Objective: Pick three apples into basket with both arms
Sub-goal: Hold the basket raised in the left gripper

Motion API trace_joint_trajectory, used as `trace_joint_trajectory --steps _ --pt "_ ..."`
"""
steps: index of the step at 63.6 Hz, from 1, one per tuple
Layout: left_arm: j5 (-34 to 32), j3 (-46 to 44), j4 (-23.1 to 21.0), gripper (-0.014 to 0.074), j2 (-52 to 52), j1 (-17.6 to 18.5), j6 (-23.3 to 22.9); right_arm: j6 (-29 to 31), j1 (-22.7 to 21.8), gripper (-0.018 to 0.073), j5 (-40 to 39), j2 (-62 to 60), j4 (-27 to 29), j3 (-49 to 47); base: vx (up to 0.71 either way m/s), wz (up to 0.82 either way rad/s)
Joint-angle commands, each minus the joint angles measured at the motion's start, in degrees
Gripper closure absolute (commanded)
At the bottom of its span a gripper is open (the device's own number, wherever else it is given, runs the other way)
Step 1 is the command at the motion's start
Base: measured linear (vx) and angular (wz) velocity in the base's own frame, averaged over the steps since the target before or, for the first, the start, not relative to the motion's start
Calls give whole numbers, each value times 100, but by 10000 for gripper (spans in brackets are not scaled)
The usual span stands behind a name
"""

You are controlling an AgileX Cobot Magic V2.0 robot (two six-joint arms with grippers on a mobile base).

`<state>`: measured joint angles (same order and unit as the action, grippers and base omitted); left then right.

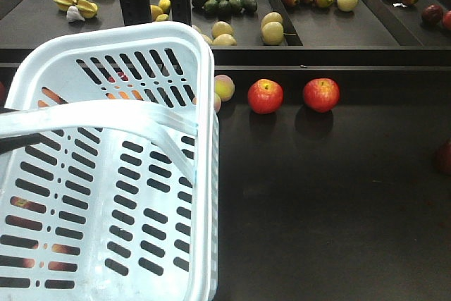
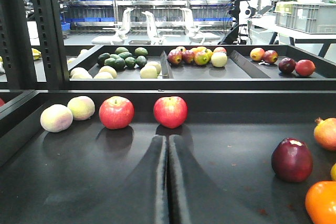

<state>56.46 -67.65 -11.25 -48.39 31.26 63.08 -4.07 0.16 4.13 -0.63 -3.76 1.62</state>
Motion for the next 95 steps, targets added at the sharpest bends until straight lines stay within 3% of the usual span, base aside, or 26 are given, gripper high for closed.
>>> trace_joint_trajectory --steps 1,95 --pt "-514 -154 -136 604 71 9 -87 15 -7 568 -413 9 -54 79 0 0" --pt "-514 -154 -136 604 71 9 -87 15 -7 568 -413 9 -54 79 -1 4"
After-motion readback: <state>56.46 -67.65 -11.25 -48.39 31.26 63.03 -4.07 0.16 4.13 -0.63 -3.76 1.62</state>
